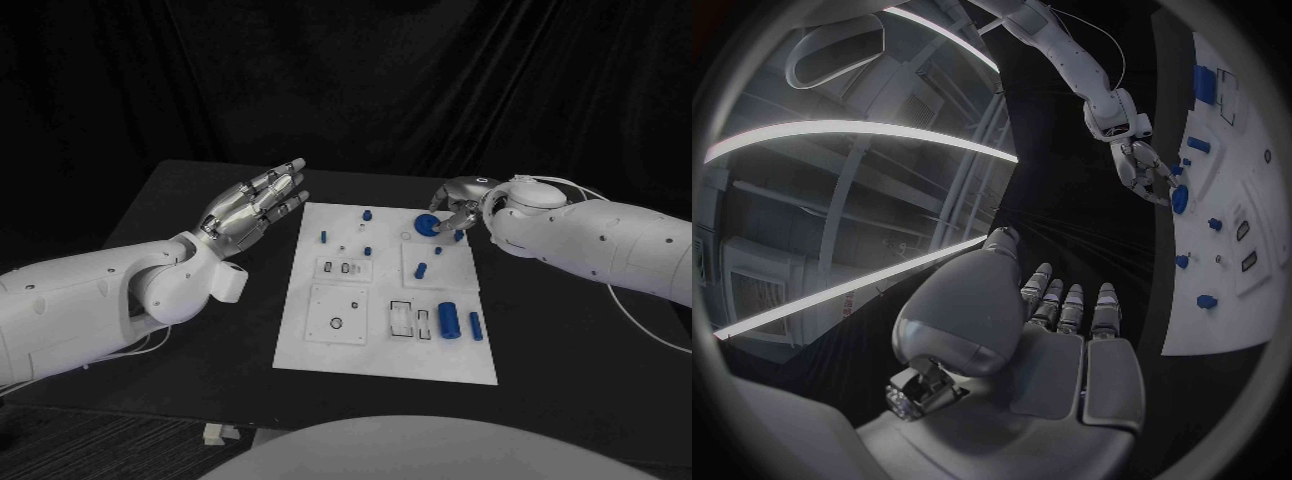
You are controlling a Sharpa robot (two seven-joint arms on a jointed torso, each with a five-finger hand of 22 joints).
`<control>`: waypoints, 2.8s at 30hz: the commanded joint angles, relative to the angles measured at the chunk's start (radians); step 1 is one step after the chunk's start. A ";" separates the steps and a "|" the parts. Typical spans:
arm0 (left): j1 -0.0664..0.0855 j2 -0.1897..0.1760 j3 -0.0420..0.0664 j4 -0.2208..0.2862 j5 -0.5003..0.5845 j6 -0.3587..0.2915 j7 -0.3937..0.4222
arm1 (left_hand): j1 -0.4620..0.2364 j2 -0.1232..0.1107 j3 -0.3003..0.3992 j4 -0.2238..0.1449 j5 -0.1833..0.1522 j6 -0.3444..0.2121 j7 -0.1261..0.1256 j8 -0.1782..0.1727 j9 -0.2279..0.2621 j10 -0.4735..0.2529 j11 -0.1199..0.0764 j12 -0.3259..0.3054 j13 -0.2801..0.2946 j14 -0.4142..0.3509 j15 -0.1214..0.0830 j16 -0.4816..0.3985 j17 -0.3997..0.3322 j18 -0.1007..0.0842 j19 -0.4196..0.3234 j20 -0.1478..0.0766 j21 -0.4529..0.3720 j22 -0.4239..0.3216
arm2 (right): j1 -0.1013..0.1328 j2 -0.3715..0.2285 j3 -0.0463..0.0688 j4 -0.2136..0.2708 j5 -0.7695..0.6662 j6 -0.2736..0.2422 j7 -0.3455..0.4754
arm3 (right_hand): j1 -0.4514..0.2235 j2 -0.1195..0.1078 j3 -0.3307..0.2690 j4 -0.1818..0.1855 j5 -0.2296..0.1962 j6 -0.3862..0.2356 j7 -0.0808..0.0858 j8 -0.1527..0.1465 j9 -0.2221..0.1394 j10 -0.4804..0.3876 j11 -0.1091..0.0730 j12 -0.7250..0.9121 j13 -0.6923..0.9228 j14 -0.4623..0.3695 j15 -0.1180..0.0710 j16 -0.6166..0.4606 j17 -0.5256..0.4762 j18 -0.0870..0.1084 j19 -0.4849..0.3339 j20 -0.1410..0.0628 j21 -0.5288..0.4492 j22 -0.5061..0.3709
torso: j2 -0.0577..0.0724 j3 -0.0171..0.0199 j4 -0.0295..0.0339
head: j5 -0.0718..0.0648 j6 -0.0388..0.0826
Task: Assemble the parts on the task board
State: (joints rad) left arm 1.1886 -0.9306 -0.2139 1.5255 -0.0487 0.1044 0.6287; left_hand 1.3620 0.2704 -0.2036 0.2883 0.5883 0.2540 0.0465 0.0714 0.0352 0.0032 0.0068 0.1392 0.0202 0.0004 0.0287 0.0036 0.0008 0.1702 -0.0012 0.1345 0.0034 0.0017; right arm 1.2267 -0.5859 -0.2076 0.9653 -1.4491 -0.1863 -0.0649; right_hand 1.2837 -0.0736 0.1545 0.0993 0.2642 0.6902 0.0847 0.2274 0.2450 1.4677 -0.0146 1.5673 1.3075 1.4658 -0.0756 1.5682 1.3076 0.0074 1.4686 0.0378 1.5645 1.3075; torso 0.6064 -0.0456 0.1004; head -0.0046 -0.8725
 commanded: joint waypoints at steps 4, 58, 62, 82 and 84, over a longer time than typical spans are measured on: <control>-0.002 0.002 0.001 0.001 -0.001 0.020 0.003 | 0.011 0.002 0.004 -0.001 0.005 0.002 0.001 0.007 0.001 0.001 0.008 0.005 0.001 0.000 0.009 -0.004 -0.001 0.003 0.001 0.005 -0.003 -0.002 | -0.007 0.014 0.001 -0.019 -0.010 0.011 -0.015 | -0.018 0.002 -0.012 0.004 -0.015 -0.011 -0.001 0.028 0.014 0.103 0.009 0.004 0.263 0.105 0.010 0.003 0.263 -0.006 0.099 0.008 0.003 0.260 | 0.001 -0.0002 -0.0003 | 0.000 0.000; -0.003 0.000 0.001 -0.003 -0.001 0.054 -0.032 | 0.013 0.005 0.008 0.001 0.006 0.007 0.010 0.010 0.002 0.001 0.018 0.009 0.002 0.000 0.014 -0.004 -0.001 0.002 0.001 0.009 -0.003 -0.002 | 0.038 0.016 0.001 0.111 -0.011 -0.046 0.060 | 0.000 -0.011 0.115 -0.056 0.366 0.058 0.009 0.280 0.155 0.103 0.018 0.004 0.263 0.105 0.016 0.003 0.263 -0.005 0.097 0.013 -0.001 0.259 | -0.001 -0.0004 -0.0006 | 0.007 0.000; -0.003 0.000 0.001 -0.003 -0.001 0.056 -0.034 | 0.013 0.005 0.008 0.001 0.006 0.007 0.010 0.010 0.002 0.002 0.018 0.011 0.002 0.000 0.016 -0.004 -0.001 0.002 0.001 0.011 -0.003 -0.002 | 0.043 0.041 0.001 0.107 -0.011 -0.031 0.068 | 0.000 -0.010 0.116 -0.056 0.365 0.059 0.009 0.281 0.155 0.103 0.018 0.004 0.263 0.105 0.016 0.003 0.263 -0.005 0.097 0.013 0.000 0.259 | -0.001 -0.0006 0.0002 | 0.007 0.000; -0.003 0.000 0.001 0.004 -0.001 0.051 -0.046 | 0.013 0.005 0.009 0.001 0.006 0.011 0.012 0.012 0.003 0.002 0.020 0.014 0.003 0.000 0.018 -0.004 -0.001 0.001 0.001 0.013 -0.003 -0.002 | 0.029 0.191 0.001 -0.010 -0.011 0.024 0.093 | 0.001 -0.008 0.121 -0.057 0.355 0.057 0.011 0.273 0.152 0.103 0.018 0.004 0.263 0.105 0.017 0.003 0.263 -0.005 0.098 0.014 0.000 0.260 | 0.000 -0.0012 0.0012 | 0.000 0.000; -0.002 0.000 0.001 0.004 -0.001 0.052 -0.047 | 0.013 0.004 0.009 0.001 0.006 0.013 0.012 0.013 0.003 0.003 0.020 0.016 0.003 0.000 0.019 -0.003 -0.001 0.001 0.001 0.014 -0.003 -0.002 | 0.026 0.201 0.001 -0.018 -0.011 0.028 0.094 | 0.000 -0.008 0.122 -0.057 0.353 0.056 0.012 0.271 0.151 0.103 0.019 0.004 0.263 0.105 0.017 0.003 0.263 -0.006 0.098 0.014 0.001 0.260 | 0.000 -0.0014 0.0023 | 0.000 0.000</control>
State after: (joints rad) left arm 1.1871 -0.9322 -0.2139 1.5266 -0.0492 0.1463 0.5755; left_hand 1.3658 0.2742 -0.2009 0.2910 0.5882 0.2615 0.0540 0.0790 0.0372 0.0082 0.0191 0.1499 0.0220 0.0005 0.0430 0.0036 0.0011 0.1703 -0.0011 0.1417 0.0034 0.0014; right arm 1.2560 -0.3888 -0.2071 0.9534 -1.4533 -0.1809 0.0174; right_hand 1.2805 -0.0931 0.2720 0.0400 0.6206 0.7311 0.1086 0.4424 0.3232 1.4642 -0.0040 1.5673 1.3075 1.4677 -0.0668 1.5681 1.3074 0.0077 1.4687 0.0448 1.5606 1.3077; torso 0.6063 -0.0463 0.1022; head -0.0042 -0.8726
